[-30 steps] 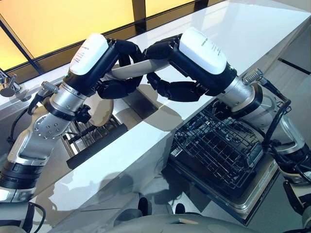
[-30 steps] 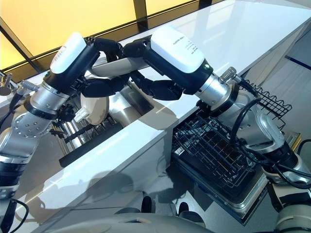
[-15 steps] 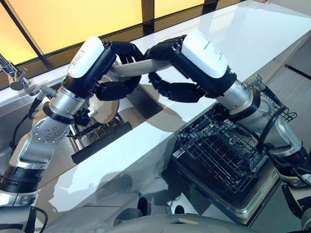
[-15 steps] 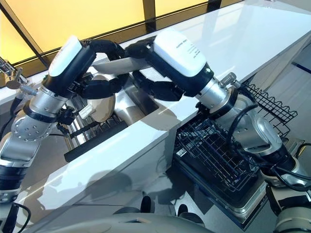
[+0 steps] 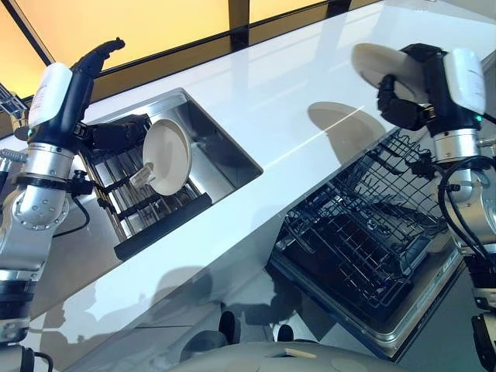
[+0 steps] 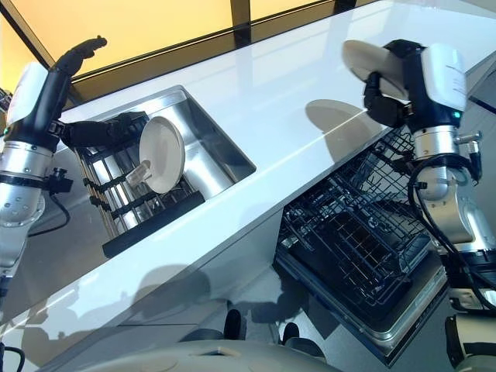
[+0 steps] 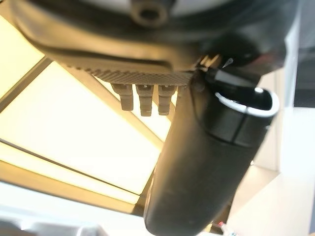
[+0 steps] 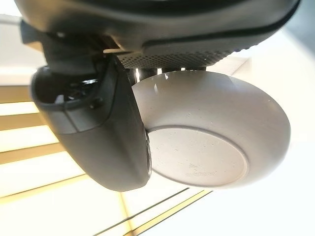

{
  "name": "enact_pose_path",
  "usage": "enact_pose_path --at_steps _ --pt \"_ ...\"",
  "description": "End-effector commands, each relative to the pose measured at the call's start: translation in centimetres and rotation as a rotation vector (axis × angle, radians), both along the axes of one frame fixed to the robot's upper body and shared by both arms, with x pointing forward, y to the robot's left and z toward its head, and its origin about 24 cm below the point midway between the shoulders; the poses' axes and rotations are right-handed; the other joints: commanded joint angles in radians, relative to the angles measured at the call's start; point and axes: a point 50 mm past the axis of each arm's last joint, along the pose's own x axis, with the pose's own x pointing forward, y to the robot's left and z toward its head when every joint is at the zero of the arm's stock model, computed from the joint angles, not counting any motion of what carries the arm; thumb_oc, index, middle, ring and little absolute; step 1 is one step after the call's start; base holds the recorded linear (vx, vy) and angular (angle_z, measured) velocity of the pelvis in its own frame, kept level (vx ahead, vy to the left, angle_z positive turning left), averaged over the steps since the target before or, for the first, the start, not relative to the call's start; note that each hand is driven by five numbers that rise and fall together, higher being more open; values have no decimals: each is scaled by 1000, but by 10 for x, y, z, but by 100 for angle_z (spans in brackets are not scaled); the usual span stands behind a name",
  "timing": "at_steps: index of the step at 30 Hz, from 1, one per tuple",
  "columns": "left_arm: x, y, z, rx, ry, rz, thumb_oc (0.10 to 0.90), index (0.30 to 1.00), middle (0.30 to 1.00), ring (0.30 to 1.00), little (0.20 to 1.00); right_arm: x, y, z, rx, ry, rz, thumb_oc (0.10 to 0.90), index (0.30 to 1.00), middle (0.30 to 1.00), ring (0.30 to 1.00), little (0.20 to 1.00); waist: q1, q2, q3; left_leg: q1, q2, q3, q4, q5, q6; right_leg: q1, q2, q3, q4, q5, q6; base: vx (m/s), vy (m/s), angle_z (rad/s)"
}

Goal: Pick up plates and place into dishwasher.

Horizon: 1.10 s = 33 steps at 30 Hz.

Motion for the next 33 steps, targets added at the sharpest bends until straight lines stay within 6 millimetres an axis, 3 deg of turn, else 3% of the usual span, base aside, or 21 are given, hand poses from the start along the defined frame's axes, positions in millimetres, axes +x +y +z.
enact_pose_path --at_steps 1,5,8,12,21,33 --pt "-9 20 51 105 -158 76 800 900 900 900 900 -26 -30 67 -20 -300 -132 100 300 300 300 200 -12 28 -79 70 -42 69 4 -165 20 -6 85 -22 111 -140 0 16 -42 1" --pt "-10 30 48 120 -115 111 800 900 900 900 900 -35 -63 55 129 -284 -256 100 300 300 300 200 -22 34 -76 73 -39 78 3 -168 18 -7 88 -16 110 -140 2 18 -49 -1" --pt "-11 38 43 172 -63 149 800 900 900 900 900 -42 -89 28 300 -203 -310 100 300 300 300 200 -34 43 -68 76 -37 85 3 -171 16 -9 89 -13 111 -140 5 34 -75 -3" --pt "-8 41 43 257 -8 180 800 900 900 900 900 -41 -96 3 331 -77 -334 100 300 300 300 200 -43 58 -56 76 -33 91 3 -167 13 -11 89 -11 112 -139 3 38 -70 -6" --pt "3 38 62 422 15 208 800 900 900 900 900 -20 -89 -15 264 121 -283 100 300 300 300 200 -54 83 -23 64 -27 99 13 -157 -1 -25 89 -15 116 -136 -6 37 -54 -8" --pt "19 23 70 635 41 214 800 900 900 900 900 9 -59 4 162 145 -138 100 300 300 300 200 -47 104 36 -1 -29 85 81 -160 -14 -68 79 -34 156 -148 -25 22 -22 -1"
